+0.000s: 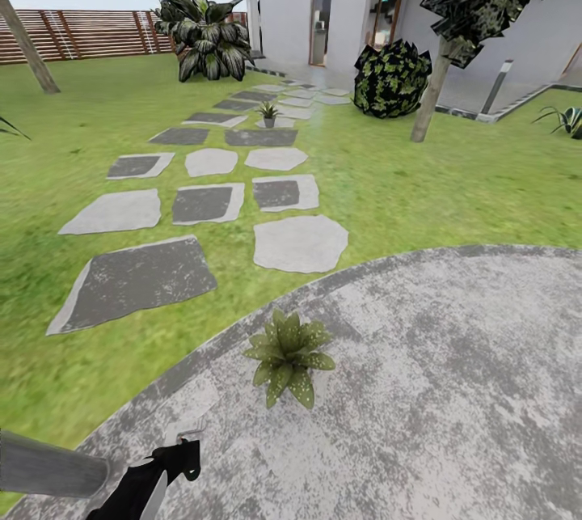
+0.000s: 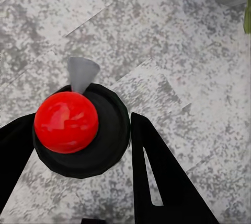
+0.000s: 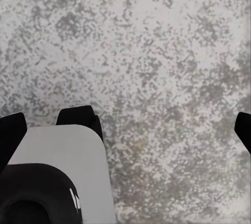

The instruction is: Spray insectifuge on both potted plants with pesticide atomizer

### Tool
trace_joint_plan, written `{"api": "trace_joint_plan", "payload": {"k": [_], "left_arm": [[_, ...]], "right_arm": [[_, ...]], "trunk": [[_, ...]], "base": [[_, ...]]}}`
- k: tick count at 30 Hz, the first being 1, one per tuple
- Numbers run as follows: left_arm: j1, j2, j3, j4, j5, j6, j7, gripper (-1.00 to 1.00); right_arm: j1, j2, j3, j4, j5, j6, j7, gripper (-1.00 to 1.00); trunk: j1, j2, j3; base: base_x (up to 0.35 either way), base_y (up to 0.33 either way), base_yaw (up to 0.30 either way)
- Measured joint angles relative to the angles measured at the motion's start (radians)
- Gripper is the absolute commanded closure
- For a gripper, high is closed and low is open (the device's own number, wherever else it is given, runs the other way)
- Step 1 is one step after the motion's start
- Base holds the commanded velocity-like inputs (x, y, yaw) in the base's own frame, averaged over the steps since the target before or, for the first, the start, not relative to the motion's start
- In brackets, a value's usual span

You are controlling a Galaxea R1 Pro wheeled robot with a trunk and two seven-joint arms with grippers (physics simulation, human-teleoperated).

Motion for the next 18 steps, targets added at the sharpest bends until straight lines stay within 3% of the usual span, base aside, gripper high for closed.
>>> {"api": "trace_joint_plan", "payload": {"k": [18], "left_arm": [[0.001, 0.001, 0.001, 0.0, 0.0, 0.0, 0.0, 1.0]], "right_arm": [[0.0, 0.001, -0.006, 0.0, -0.008, 0.003, 0.001, -1.0]], "trunk": [[-0.069, 0.126, 0.07]], "base": [[0.0, 0.0, -0.028]]}}
